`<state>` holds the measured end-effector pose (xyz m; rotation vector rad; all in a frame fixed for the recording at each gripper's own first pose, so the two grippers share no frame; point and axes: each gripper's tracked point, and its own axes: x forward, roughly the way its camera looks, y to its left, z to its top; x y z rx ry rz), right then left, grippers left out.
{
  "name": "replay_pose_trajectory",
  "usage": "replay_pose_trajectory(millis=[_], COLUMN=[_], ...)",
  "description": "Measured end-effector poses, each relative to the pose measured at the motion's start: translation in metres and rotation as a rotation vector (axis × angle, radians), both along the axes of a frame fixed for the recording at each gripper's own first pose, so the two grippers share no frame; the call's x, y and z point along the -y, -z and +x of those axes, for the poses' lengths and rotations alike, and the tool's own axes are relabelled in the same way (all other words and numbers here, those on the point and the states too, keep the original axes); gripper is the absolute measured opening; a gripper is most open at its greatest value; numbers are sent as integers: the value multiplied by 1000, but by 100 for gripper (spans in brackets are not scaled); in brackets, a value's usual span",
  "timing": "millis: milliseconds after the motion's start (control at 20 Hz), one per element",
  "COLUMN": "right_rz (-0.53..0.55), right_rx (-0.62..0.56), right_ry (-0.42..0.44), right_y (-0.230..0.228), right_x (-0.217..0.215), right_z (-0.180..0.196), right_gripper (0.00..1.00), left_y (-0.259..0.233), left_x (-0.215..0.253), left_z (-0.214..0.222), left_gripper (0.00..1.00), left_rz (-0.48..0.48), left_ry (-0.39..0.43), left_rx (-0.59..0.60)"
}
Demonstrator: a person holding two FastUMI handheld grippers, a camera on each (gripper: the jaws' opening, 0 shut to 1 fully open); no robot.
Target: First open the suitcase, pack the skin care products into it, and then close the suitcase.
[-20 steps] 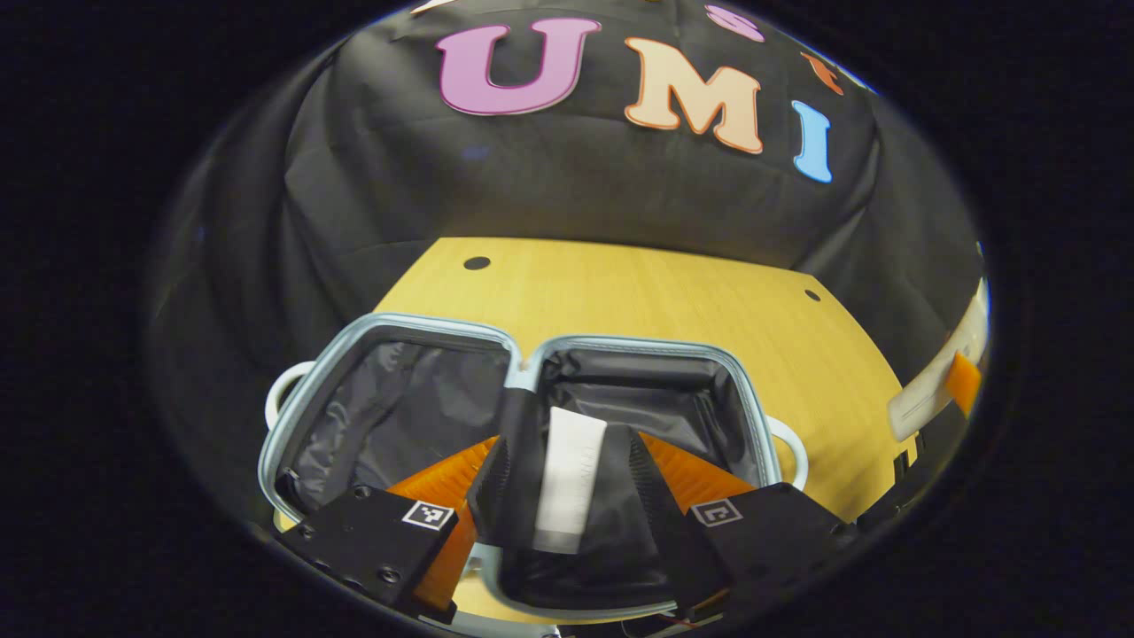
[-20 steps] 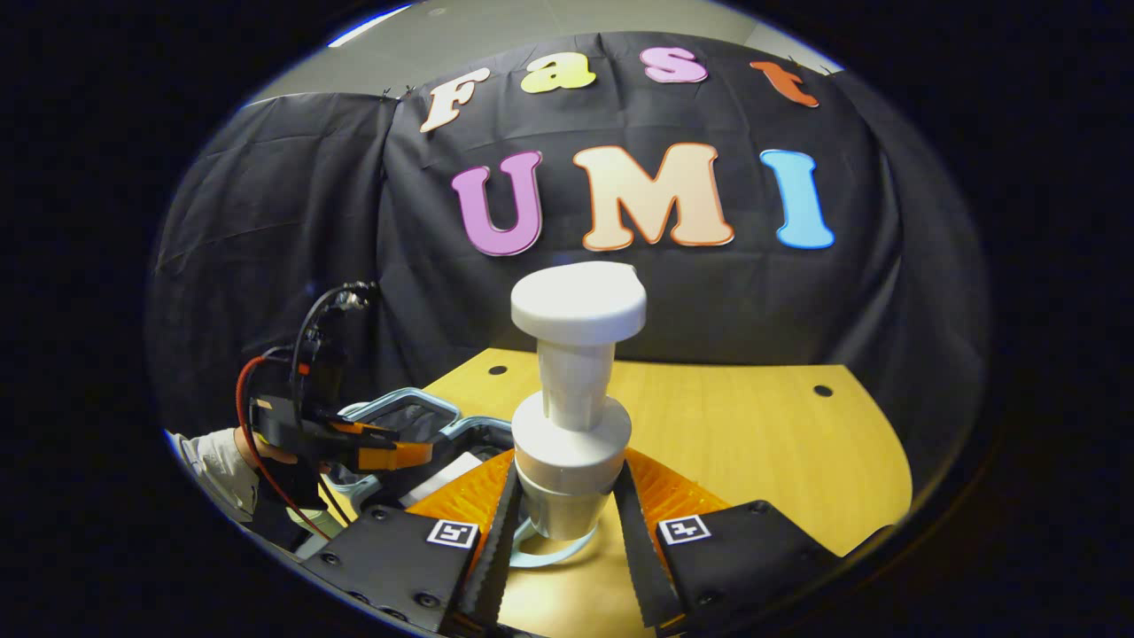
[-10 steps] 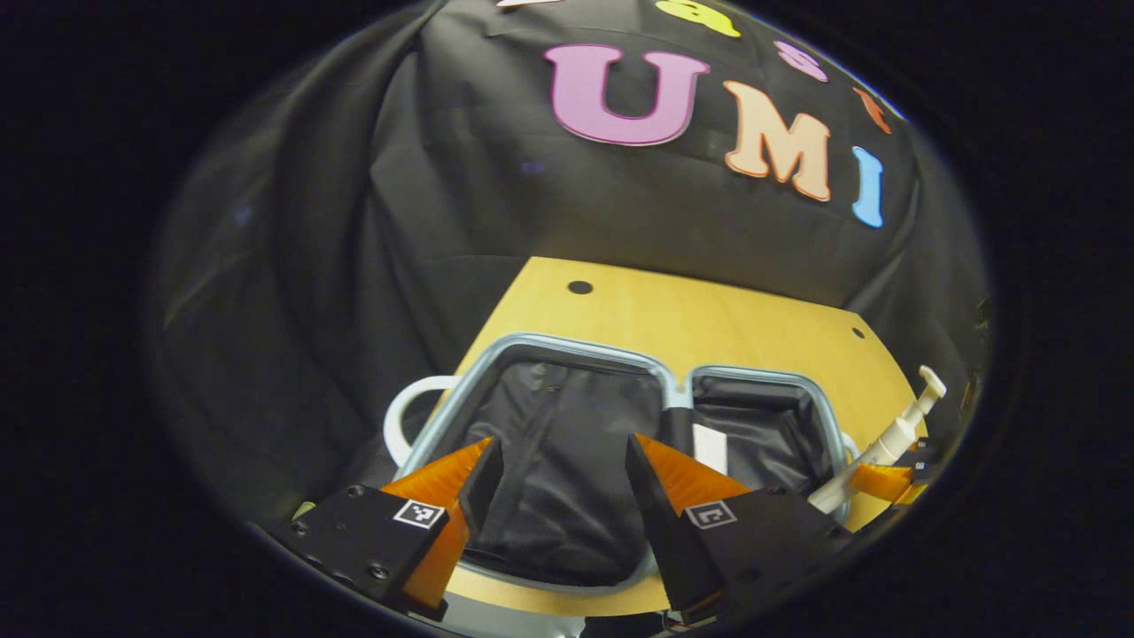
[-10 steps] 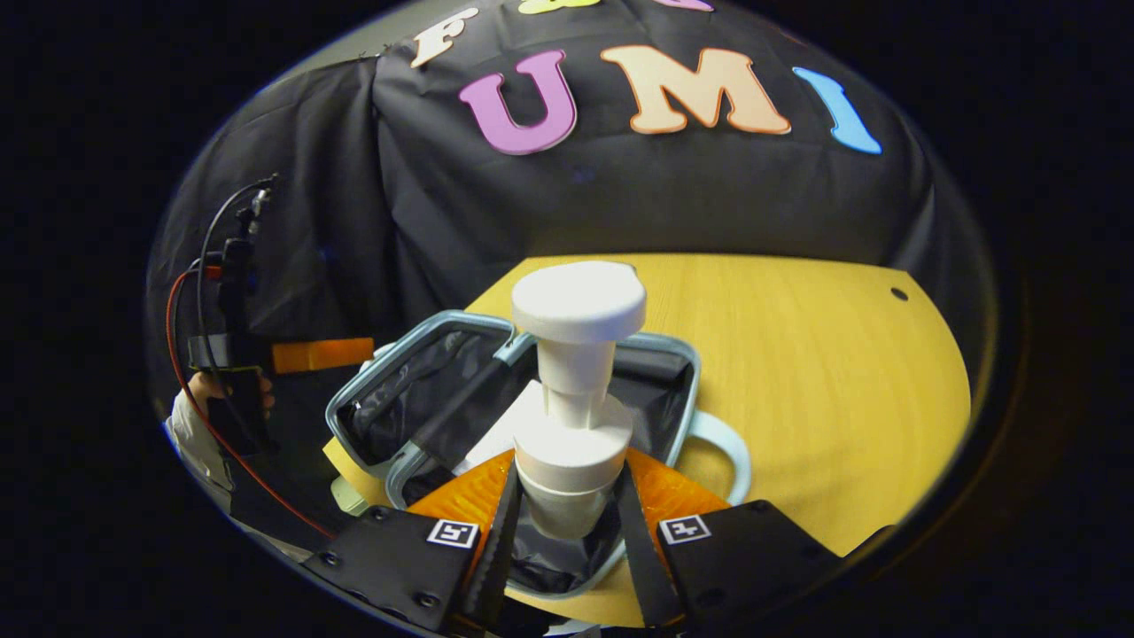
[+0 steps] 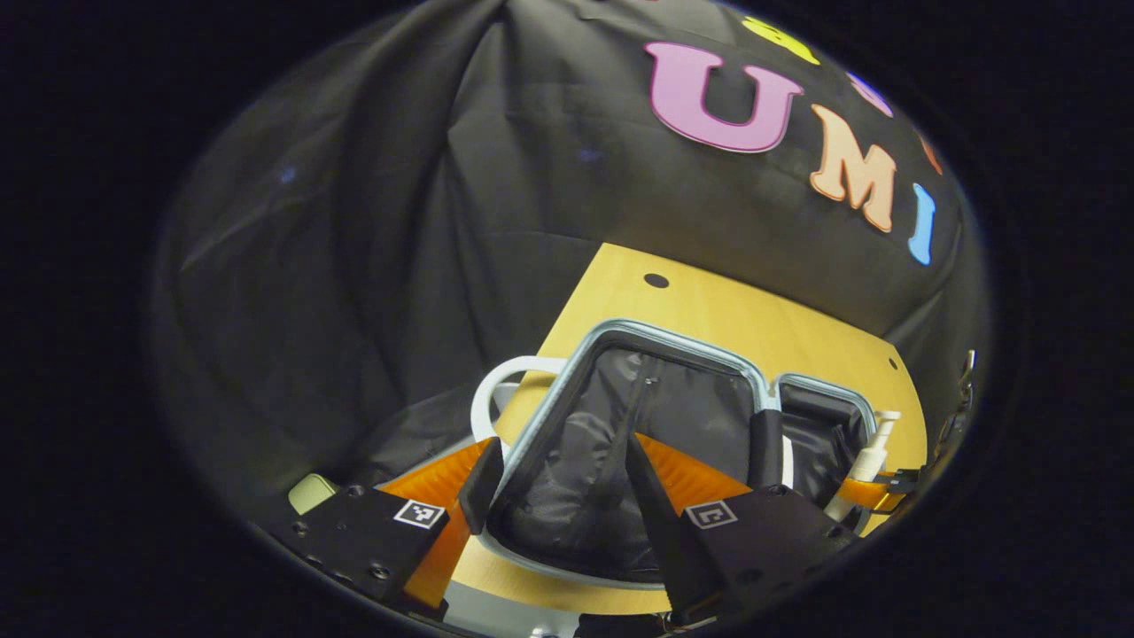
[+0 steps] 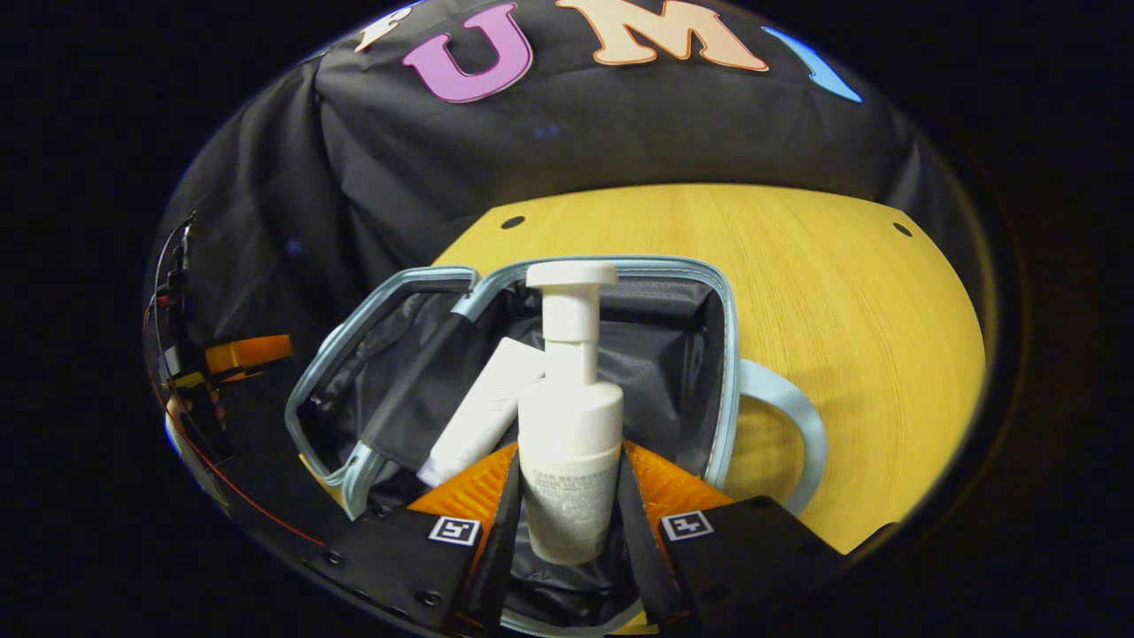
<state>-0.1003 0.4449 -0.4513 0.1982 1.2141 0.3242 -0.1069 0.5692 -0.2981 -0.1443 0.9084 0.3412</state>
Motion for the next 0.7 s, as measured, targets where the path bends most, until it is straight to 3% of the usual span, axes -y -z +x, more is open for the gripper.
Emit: replay_pose_trajectory(millis=[400, 500, 700], right_rz=[-105, -84, -47], right_rx=[-5, -10, 5], right_ry=[22, 45, 91], right_y=[17, 14, -5], right_x=[-2, -7, -10], right_z=[13, 16, 19], right_gripper=[58, 63, 85], left_y=[26, 36, 62], left_x=[-62, -71, -90], left_z=[13, 16, 19], left_gripper=[83, 83, 83], left_rz=[39, 43, 31], left_ry=[-42, -44, -50], left_rx=[-60, -81, -152])
